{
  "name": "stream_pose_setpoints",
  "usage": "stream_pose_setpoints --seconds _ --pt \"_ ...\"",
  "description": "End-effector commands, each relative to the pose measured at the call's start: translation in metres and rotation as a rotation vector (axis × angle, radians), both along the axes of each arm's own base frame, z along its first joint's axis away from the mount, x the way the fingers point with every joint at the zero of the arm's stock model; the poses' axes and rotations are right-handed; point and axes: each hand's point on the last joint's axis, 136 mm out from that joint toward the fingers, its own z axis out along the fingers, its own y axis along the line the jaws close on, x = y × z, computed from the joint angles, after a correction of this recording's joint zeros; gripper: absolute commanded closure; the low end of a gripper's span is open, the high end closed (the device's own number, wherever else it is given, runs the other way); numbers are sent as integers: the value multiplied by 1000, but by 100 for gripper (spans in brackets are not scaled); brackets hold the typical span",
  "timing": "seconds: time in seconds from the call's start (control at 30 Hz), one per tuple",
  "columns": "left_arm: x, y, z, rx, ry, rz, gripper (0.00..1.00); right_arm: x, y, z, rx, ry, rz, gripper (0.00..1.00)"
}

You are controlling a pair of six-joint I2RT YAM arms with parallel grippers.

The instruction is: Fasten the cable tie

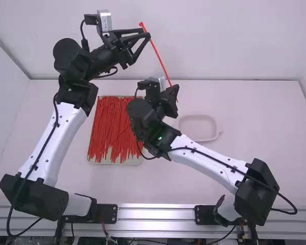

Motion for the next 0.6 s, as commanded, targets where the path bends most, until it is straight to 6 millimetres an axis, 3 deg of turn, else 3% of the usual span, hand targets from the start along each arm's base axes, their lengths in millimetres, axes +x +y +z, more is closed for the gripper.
stream_pose_setpoints --seconds 0.0,0.2,0.43,0.57 --pt "-10 2 17 -12 -45 4 52 -2 1 9 30 -22 -9 100" --pt "-9 3 19 -15 -49 12 53 -5 7 9 31 -22 8 100" --pt "-9 3 19 -16 -51 13 66 -5 6 9 31 -21 5 100" --pt "-11 1 19 -16 -51 6 65 -5 6 9 35 -24 5 100"
